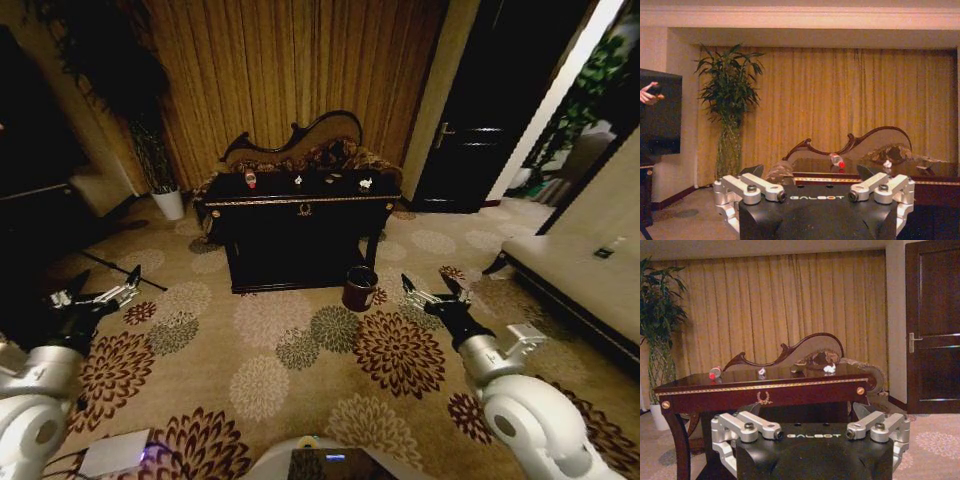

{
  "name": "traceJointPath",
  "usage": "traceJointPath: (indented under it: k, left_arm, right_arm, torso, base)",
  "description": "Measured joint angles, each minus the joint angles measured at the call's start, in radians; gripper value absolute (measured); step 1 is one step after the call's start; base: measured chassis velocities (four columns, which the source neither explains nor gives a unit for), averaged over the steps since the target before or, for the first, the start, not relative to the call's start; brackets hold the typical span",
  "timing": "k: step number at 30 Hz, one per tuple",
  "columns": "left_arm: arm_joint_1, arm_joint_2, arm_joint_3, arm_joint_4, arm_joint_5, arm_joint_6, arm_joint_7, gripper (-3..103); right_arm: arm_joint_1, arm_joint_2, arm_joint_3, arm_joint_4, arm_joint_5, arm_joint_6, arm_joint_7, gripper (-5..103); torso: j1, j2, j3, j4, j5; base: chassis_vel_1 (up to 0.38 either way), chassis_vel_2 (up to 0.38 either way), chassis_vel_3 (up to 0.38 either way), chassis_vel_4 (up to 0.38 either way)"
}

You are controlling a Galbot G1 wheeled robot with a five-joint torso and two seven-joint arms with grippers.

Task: Move to the front of the table and place the trash on the table into the trash bin.

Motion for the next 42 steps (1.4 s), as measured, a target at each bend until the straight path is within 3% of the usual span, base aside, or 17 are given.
traceJointPath:
  k: [42]
  left_arm:
    - [0.002, -0.007, 0.007, 0.022, 0.017, -0.035, 0.016, 100]
  right_arm:
    - [-0.008, 0.005, 0.0, 0.003, -0.007, -0.003, -0.005, 100]
  torso:
    - [0.0, 0.0, 0.0, 0.0, -0.0003]
  base:
    - [-0.077, 0.075, 0.07, -0.07]
